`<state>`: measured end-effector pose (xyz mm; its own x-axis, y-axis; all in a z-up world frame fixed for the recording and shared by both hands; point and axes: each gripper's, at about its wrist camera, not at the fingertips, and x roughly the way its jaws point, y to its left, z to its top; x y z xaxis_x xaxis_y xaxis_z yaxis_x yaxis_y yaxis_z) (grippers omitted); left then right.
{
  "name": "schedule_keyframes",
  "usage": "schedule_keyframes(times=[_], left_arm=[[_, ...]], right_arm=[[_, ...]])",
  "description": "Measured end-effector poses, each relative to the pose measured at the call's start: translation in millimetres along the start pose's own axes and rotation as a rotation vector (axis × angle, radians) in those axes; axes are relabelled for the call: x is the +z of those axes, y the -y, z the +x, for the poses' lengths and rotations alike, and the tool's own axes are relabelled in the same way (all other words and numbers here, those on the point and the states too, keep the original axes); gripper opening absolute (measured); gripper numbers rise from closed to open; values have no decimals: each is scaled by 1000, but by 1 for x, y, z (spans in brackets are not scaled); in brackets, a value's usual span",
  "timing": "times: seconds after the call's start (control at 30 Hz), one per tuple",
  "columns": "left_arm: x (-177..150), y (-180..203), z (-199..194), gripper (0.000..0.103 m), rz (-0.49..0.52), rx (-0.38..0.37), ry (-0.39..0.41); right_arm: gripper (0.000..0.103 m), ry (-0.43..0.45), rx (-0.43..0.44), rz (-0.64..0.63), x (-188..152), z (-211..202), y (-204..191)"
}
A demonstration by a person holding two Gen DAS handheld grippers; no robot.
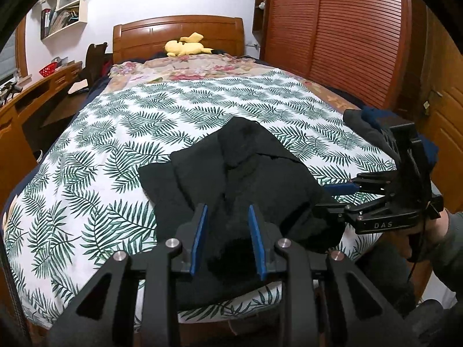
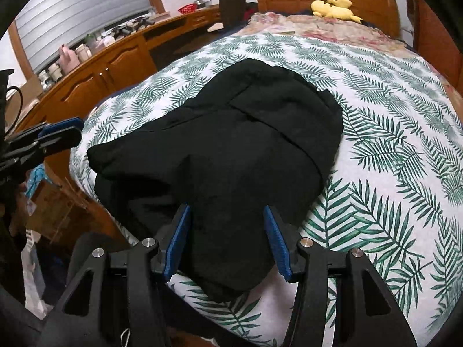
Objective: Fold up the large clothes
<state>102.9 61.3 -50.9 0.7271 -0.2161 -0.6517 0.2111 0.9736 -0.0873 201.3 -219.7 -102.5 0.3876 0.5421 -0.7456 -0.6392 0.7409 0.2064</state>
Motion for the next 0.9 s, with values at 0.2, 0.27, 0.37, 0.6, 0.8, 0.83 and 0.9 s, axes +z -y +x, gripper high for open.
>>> schedule_keyframes(times=[0.2,0.27,0.37,0.6,0.8,0.83,0.9], left_arm=[[-1,6,7,27,5,-9,-18],[-1,8,8,27,7,-14,-23],[-2,10,11,27,13,-27,-31],[-7,6,30,27,-8,-41,-75],[-17,1,53,27,-32,-48,-137],[-19,1,57,27,-36,-51,-145],[-23,1,63,27,-51,-62,-158]], right_arm=[[53,7,8,15,-2,-1,3],[53,10,9,23,-3,-2,3],[53,12,8,26,-4,-3,3],[53,11,7,36,-6,-7,4],[53,10,13,49,-10,-10,7],[53,8,15,51,-10,-10,9],[53,5,17,53,-11,-11,10]])
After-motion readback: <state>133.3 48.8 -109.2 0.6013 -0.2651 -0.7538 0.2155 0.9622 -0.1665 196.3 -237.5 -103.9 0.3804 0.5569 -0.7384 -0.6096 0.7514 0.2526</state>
